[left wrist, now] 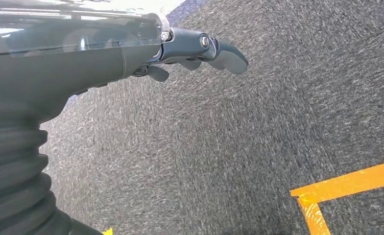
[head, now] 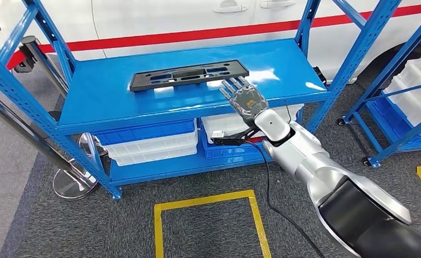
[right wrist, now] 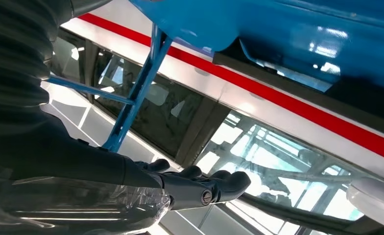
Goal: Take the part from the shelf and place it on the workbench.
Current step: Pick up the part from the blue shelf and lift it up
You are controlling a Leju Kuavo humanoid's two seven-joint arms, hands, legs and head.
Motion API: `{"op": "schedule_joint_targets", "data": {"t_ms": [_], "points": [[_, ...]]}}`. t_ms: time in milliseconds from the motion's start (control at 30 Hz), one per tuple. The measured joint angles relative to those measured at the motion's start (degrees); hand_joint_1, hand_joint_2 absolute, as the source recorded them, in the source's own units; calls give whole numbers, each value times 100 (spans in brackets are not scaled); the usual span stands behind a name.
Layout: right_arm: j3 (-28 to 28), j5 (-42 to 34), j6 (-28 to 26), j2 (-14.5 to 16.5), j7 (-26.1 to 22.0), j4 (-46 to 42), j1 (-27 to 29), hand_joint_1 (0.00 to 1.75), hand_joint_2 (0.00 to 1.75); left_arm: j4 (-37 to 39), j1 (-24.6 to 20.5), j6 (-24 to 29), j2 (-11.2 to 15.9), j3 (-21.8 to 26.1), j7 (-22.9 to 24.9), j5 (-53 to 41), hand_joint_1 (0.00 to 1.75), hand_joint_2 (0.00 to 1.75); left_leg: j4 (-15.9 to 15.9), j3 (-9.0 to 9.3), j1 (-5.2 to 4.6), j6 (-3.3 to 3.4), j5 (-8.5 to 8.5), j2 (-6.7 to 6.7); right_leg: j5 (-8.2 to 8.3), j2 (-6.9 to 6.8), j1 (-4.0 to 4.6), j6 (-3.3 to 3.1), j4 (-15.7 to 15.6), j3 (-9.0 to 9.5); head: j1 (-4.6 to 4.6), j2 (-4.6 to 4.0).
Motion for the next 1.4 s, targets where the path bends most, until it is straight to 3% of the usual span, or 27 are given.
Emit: {"op": "schedule_joint_targets", "data": {"t_ms": [567, 700, 900, 1400], "points": [[254, -177, 17, 113, -40, 478, -37, 0, 175, 1, 0, -65, 3, -160, 192, -112, 0, 175, 0, 1, -1, 0, 0, 2, 1, 0, -1, 1, -1, 0, -1, 1], [236, -439, 17, 125, -266, 536, -23, 0, 175, 1, 7, -143, 5, -173, 21, 41, 0, 0, 0, 2, -1, 0, 0, 2, 1, 0, -1, 1, -2, 0, -1, 1], [205, -614, -223, 123, -372, 607, 350, 0, 175, 1, 30, -626, 6, 181, -780, 647, 0, 0, 1, 2, -2, 0, 0, 2, 1, 0, -1, 1, -2, 1, -1, 1], [117, -697, -372, 120, -385, 618, 661, 0, 175, 1, 94, -932, 58, 520, -696, 867, 0, 0, 59, -30, -13, 29, -16, 3, 24, 1, -21, 38, -13, -6, -1, 0]]}}
